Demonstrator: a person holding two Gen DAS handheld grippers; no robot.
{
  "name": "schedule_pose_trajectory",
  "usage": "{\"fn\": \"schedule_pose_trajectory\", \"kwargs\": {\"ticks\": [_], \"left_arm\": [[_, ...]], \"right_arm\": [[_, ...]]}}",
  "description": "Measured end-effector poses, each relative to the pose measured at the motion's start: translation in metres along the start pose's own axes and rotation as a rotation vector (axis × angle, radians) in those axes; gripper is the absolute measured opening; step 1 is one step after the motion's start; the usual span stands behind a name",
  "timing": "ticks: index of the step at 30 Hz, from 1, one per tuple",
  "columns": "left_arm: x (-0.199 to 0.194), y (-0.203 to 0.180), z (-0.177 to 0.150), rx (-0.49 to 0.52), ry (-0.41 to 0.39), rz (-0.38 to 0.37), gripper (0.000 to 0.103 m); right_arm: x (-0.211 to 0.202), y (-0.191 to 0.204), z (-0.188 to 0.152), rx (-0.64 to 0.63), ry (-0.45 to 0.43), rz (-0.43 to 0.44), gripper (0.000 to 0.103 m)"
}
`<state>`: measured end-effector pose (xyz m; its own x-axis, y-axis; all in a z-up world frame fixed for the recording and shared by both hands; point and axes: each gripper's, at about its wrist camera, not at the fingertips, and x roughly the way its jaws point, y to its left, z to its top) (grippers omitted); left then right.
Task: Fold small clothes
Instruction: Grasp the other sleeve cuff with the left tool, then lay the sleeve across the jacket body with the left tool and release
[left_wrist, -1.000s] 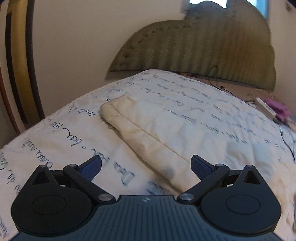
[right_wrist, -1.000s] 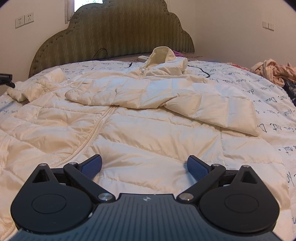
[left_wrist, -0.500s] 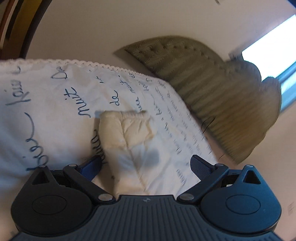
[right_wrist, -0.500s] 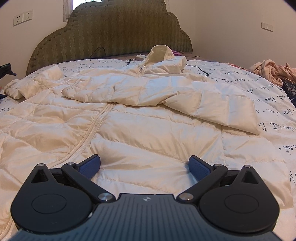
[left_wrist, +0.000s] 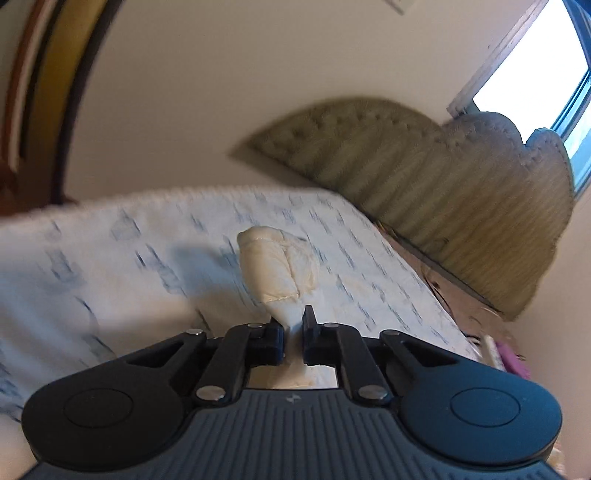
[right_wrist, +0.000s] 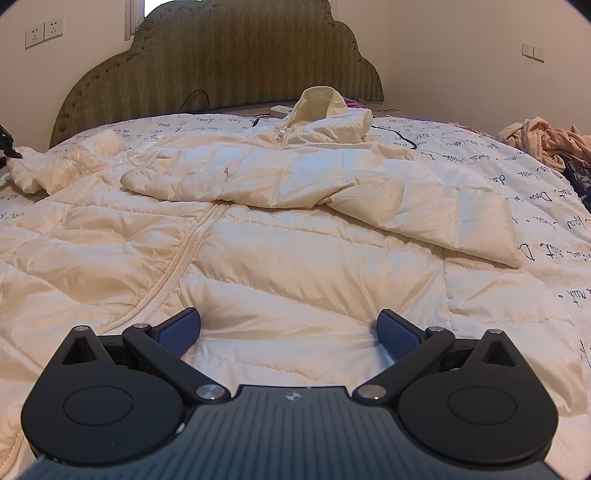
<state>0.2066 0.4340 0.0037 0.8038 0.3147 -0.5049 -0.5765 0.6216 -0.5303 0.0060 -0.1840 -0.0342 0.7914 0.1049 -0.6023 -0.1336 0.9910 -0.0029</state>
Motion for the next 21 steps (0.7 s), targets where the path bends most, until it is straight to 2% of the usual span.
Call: {"fn": "schedule_pose_trajectory", "kwargs": {"ticks": [4, 7, 9, 11, 16, 21], "left_arm": [[-0.033, -0.013, 0.012, 0.067, -0.123, 0.088, 0.009], [-0.063, -0.051, 0.001, 0.237, -0.212, 0.081, 0.009], [-0.083, -0.084, -0.014, 0.358, -0.247, 0.021, 0.009], [-0.103, -0.115, -0.035, 0.438, -0.244, -0.063, 0.009], [-0.141, -0.186, -0.106, 0.613, -0.164, -0.281, 0.009], [-0.167, -0.225, -0.182, 0.715, -0.050, -0.439, 0.009]], "right_arm": [[0.000, -0.001, 0.000, 0.002, -0.004, 0.001, 0.103], [0.000, -0.002, -0.001, 0.006, -0.005, 0.004, 0.103], [0.000, -0.003, -0.001, 0.011, -0.008, 0.006, 0.103], [-0.001, -0.003, -0.001, 0.018, -0.012, 0.011, 0.103], [-0.003, -0.007, -0.001, 0.044, -0.019, 0.031, 0.103], [-0.005, -0.013, -0.002, 0.078, -0.030, 0.061, 0.103]]}}
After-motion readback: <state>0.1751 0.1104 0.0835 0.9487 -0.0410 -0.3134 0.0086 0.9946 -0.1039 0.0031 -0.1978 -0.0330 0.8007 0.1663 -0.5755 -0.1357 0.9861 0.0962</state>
